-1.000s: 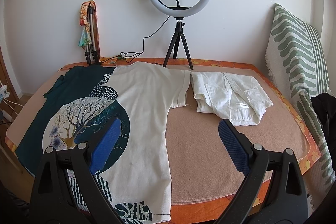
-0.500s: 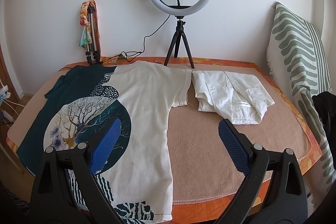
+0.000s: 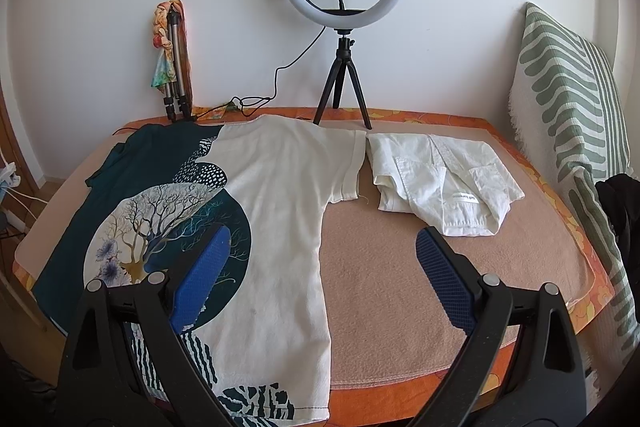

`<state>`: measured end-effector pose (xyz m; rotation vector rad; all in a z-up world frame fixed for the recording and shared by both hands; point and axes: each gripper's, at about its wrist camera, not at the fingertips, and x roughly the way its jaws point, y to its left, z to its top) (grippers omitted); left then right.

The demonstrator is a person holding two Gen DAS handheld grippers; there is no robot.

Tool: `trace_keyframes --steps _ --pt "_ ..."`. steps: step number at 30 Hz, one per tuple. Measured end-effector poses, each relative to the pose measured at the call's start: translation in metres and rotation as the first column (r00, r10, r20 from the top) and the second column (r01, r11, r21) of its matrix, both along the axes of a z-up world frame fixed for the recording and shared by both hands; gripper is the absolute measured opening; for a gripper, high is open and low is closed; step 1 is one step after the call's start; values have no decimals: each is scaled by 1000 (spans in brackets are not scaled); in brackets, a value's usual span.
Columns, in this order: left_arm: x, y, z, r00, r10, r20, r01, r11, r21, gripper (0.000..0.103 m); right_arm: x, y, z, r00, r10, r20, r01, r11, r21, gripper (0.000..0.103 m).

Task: Fold small clothes

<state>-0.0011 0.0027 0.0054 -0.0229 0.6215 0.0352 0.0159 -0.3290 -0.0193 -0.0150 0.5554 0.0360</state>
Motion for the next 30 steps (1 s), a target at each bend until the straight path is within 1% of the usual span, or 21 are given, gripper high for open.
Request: trace_keyframes --steps 21,27,30 --pt "0 3 -2 1000 -11 -7 11 1000 -10 102 0 6 -1 1000 7 0 -7 1000 -1 96" --pt "3 11 -9 999 -13 -38 13 1000 -18 102 3 16 2 1000 22 -2 -22 1000 13 96" --pt "5 20 -17 997 -15 -69 12 999 -45 102 7 20 2 999 38 -13 -38 999 24 96"
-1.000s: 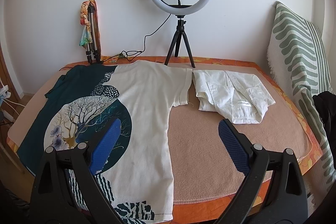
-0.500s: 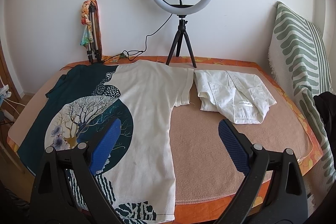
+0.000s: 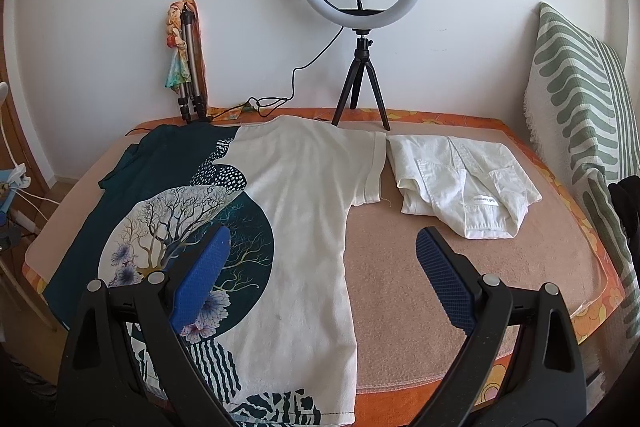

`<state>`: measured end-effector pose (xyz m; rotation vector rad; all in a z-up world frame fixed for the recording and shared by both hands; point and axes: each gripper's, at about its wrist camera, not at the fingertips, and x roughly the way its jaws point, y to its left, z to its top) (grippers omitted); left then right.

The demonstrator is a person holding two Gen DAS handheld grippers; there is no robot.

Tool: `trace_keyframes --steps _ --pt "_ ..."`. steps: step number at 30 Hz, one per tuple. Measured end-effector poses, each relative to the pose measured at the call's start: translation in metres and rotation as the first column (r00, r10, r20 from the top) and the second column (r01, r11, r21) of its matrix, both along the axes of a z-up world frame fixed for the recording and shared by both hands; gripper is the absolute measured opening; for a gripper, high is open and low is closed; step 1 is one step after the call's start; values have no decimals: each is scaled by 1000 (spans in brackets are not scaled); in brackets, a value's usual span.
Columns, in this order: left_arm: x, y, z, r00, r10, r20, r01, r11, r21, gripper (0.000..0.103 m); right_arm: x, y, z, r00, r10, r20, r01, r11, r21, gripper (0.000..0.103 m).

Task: Fold small clothes
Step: 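Move both grippers to the dark green side edge of the T-shirt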

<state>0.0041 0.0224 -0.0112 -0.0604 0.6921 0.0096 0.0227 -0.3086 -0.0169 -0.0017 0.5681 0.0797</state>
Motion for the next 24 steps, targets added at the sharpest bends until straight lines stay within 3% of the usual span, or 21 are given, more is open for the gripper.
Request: trace_keyframes --steps 5,10,17,24 --pt "-4 30 -13 999 32 -4 -32 995 -97 102 9 18 6 999 51 -7 -51 999 -6 96" --pt "-7 51 -32 996 63 -59 -68 995 -73 93 25 45 23 988 149 -24 -148 988 41 96" --pt "-5 87 -68 976 43 -214 -94 967 -235 55 68 118 55 953 299 -47 -295 953 69 96" --pt "4 95 -83 969 18 -246 -77 970 -232 37 125 212 67 868 467 -168 -437 879 190 96"
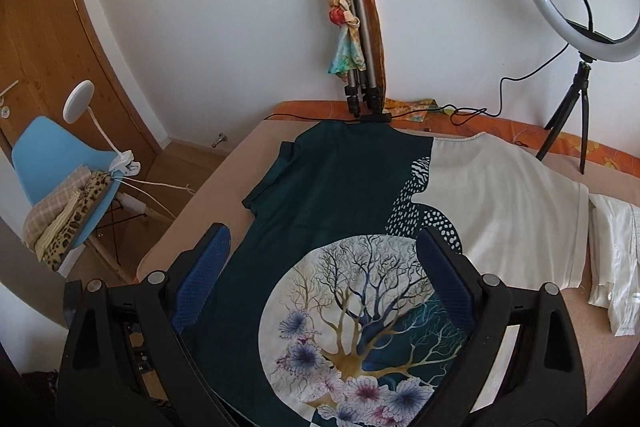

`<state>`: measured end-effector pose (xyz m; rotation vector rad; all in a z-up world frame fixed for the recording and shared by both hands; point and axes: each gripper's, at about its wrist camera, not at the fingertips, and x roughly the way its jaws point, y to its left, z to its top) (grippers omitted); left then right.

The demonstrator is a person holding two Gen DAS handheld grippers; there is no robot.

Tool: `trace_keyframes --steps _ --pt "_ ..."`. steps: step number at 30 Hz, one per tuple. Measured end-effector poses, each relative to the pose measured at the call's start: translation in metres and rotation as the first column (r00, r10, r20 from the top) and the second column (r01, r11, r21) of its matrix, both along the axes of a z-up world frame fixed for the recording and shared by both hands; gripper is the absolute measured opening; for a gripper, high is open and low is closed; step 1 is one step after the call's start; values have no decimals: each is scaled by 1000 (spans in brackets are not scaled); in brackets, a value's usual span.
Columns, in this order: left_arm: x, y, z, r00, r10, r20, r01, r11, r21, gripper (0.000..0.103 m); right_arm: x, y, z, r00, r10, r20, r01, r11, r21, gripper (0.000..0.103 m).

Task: Fold small clothes
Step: 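Move both grippers to the dark green side edge of the T-shirt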

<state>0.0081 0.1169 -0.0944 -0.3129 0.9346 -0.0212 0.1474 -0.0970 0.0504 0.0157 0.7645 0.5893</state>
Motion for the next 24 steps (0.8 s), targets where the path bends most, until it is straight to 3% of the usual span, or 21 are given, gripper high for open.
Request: trace_keyframes --steps 6,10,16,24 --pt "12 1 -10 999 -30 -37 30 1000 -5 32 57 72 -13 991 30 -132 -28 999 14 96" --pt "14 5 -14 998 -15 -64 11 999 -53 30 89 117 -26 982 53 -180 -54 999 1 96" --pt "13 1 -16 999 -19 -42 20 1000 20 30 136 177 -56 972 56 -227 -63 998 -24 95" --pt "18 12 -30 997 -22 -80 16 997 -80 29 186 234 -113 965 30 -261 -60 992 -109 87"
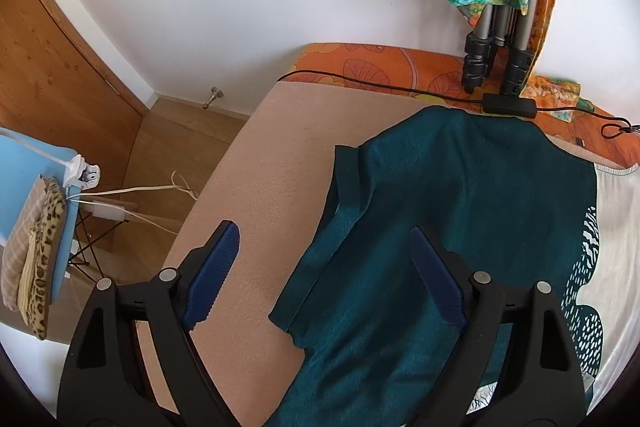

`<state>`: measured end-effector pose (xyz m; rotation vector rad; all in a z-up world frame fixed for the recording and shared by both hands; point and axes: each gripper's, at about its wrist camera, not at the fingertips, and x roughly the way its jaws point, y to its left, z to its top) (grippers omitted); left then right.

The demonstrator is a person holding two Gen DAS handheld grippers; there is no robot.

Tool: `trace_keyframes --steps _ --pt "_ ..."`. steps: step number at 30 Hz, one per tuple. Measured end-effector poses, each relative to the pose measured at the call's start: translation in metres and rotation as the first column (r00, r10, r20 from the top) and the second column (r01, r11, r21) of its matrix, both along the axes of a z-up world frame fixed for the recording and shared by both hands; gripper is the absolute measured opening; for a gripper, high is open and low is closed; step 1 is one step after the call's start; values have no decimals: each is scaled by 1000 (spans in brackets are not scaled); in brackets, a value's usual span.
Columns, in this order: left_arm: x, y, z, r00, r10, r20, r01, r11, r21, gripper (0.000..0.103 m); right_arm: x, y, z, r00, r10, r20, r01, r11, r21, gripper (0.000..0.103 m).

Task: Fold small clothes
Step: 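Grasp the dark green hem with left gripper while right gripper grasps the shoulder edge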

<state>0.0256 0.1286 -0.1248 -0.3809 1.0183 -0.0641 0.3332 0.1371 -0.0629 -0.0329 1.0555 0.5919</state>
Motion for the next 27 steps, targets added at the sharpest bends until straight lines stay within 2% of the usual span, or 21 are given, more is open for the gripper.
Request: trace_keyframes --steps 3,5,8,11,14,18,21,23,25,26,27 --pt "0 -1 -2 1000 -5 -3 5 1000 -16 29 18 15 -20 999 -12 -37 12 1000 -9 75" --pt "-1 -1 -2 1000 -12 0 12 1000 -26 29 27 25 -31 999 -20 -46 19 1000 -22 74" --pt "0 0 -3 1000 -18 -1 18 997 -73 23 35 42 -45 999 -9 -44 6 999 -51 72" --pt "1 -3 -5 999 -36 -6 35 995 -92 16 40 57 -56 1000 -3 -17 1 992 -125 71" --pt "2 -5 -5 999 -47 -3 47 994 -97 9 46 64 -67 1000 -8 2 8 981 -194 65" --pt "4 -1 -9 999 -32 -6 31 989 -142 4 48 66 -75 1000 1 16 3 969 -248 58" --pt "3 3 -5 1000 -14 9 15 993 -121 4 45 70 -75 998 31 62 -10 948 -319 48" --pt "1 7 0 999 10 30 -7 997 -82 4 44 70 -74 997 43 71 -18 944 -328 43" --pt "-1 9 5 998 34 44 -33 999 -20 6 44 71 -73 996 42 82 -12 942 -336 31" --pt "-1 10 6 998 51 42 -53 998 27 17 44 71 -73 996 41 84 -10 941 -338 29" --pt "-1 11 6 998 63 32 -65 996 63 32 42 71 -72 995 41 86 -10 940 -340 25"
